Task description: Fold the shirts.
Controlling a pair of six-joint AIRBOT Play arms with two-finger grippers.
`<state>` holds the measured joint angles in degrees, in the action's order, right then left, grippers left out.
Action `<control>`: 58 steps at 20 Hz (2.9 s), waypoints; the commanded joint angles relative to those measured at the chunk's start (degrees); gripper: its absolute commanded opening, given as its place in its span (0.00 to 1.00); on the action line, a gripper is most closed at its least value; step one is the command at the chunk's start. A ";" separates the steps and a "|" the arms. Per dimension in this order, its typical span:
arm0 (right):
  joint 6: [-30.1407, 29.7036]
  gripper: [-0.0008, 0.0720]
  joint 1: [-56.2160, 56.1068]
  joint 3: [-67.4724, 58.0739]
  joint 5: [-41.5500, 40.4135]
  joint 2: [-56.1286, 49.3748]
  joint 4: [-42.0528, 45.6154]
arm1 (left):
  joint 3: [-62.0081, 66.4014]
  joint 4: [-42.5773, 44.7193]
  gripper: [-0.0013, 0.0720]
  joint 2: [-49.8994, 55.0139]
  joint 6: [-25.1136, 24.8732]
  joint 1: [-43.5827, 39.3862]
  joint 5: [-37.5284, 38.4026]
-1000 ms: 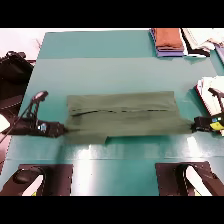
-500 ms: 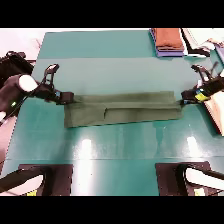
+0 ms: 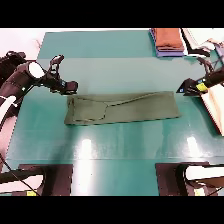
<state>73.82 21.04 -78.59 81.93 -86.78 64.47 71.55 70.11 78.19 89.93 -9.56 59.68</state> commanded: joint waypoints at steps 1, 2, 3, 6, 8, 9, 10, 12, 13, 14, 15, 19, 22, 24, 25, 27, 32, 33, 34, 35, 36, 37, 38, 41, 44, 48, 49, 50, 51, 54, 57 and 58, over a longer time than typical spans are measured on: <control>-3.50 0.79 6.78 5.64 -0.04 -0.85 -2.10 | 0.68 -3.69 0.05 0.33 0.02 -0.74 0.44; -4.55 0.79 8.13 7.69 -0.63 -1.36 -2.49 | 0.68 -4.22 0.05 0.33 0.04 -1.70 -0.24; -5.95 0.79 9.42 9.38 -1.09 -2.34 -4.17 | 0.63 -4.57 0.05 0.35 0.07 -3.06 -1.27; -8.87 0.78 11.06 12.59 -2.82 -6.19 -12.15 | 0.66 -4.59 0.05 1.40 2.14 -8.79 -4.74; -9.73 0.76 10.12 12.61 -3.04 -9.01 -15.56 | 0.70 -4.63 0.05 3.54 4.74 -12.57 -5.60; -9.88 0.76 9.05 12.61 -3.78 -9.86 -16.72 | 0.70 -4.83 0.05 4.94 4.74 -14.51 -6.54; -9.88 0.67 7.85 12.59 -5.11 -10.32 -16.96 | 0.72 -5.84 0.05 6.29 4.74 -16.11 -8.20; -10.05 0.51 4.79 12.50 -7.30 -10.29 -16.81 | 1.38 -9.81 0.05 9.33 4.66 -18.32 -12.07; -11.26 0.28 3.63 11.76 -7.06 -10.32 -16.79 | 2.49 -10.99 0.05 11.13 4.59 -18.97 -12.59; -11.80 0.06 2.47 10.69 -5.99 -10.14 -16.85 | 4.20 -11.93 0.05 13.27 4.59 -19.63 -12.22; -11.87 0.03 1.81 9.25 -4.59 -9.49 -16.92 | 6.05 -12.50 0.05 15.26 4.57 -20.13 -11.47; -10.60 0.03 -2.03 0.92 1.16 -2.19 -17.11 | 13.88 -13.88 0.05 22.16 4.57 -21.42 -11.13; -6.27 0.03 -6.95 -5.73 0.76 4.28 -18.58 | 18.32 -15.06 0.05 25.90 4.57 -21.81 -10.67; -3.80 0.03 -11.02 -9.90 0.79 6.75 -19.98 | 19.54 -15.80 0.05 27.65 4.57 -21.99 -10.73; -2.45 0.03 -12.94 -11.82 0.76 7.32 -20.59 | 19.61 -16.09 0.05 28.24 4.55 -22.23 -10.84; -0.66 0.03 -17.38 -15.63 0.63 7.52 -21.99 | 19.74 -16.70 0.05 29.00 4.55 -22.93 -11.13; 2.54 0.03 -26.88 -21.16 -2.47 7.13 -22.86 | 19.76 -16.52 0.05 29.66 4.17 -23.89 -12.26; 2.93 0.03 -28.39 -21.16 -3.41 7.15 -22.95 | 19.82 -16.55 0.05 29.64 4.24 -23.85 -13.03; 3.30 0.03 -29.88 -21.14 -4.17 7.13 -22.86 | 20.35 -16.13 0.05 29.64 4.17 -23.71 -12.83; 3.32 0.03 -31.32 -21.14 -4.92 7.02 -22.88 | 21.29 -16.09 0.05 29.57 4.13 -23.21 -11.82; 3.32 0.03 -32.76 -21.14 -6.12 6.93 -22.93 | 22.93 -15.56 0.05 29.57 4.11 -22.16 -9.53; 3.32 0.03 -34.10 -21.14 -7.13 6.75 -22.97 | 25.09 -14.01 0.05 29.31 4.13 -20.68 -6.23; 3.32 0.03 -35.56 -21.11 -7.96 6.54 -22.93 | 26.77 -11.56 0.05 28.44 4.15 -18.95 -3.30; 3.34 0.03 -40.54 -21.11 -10.80 4.76 -22.99 | 29.03 -2.03 0.05 21.59 4.13 -11.56 3.58; 3.28 0.03 -48.13 -21.11 -16.81 0.74 -24.13 | 29.11 5.03 0.05 12.31 4.02 -2.29 7.41; -2.75 0.23 -60.83 -21.16 -30.34 -8.48 -33.97 | 29.11 7.52 0.05 0.66 4.09 8.52 6.88; -3.93 0.50 -63.34 -21.64 -32.15 -10.86 -36.54 | 29.09 7.52 0.05 -1.40 4.07 10.16 6.80; -3.91 0.54 -64.81 -23.19 -32.22 -12.79 -36.15 | 29.09 7.52 0.05 -2.84 4.07 11.30 6.88; -3.89 0.54 -65.26 -24.46 -32.20 -13.88 -34.82 | 29.09 7.54 0.05 -3.72 4.04 11.74 7.10; -3.72 0.54 -61.46 -22.14 -30.21 -11.98 -29.24 | 29.00 6.84 0.05 -4.26 2.54 11.15 8.76; -1.07 0.54 -52.63 -11.10 -26.75 -5.70 -23.12 | 28.87 6.82 0.05 -4.26 1.44 8.57 8.44; 0.02 0.54 -49.16 -6.73 -25.73 -3.65 -21.14 | 28.87 6.82 0.05 -4.26 1.05 7.34 7.98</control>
<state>71.59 -34.50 -93.51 53.67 -94.43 37.60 100.47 76.99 74.52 92.27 -0.47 67.83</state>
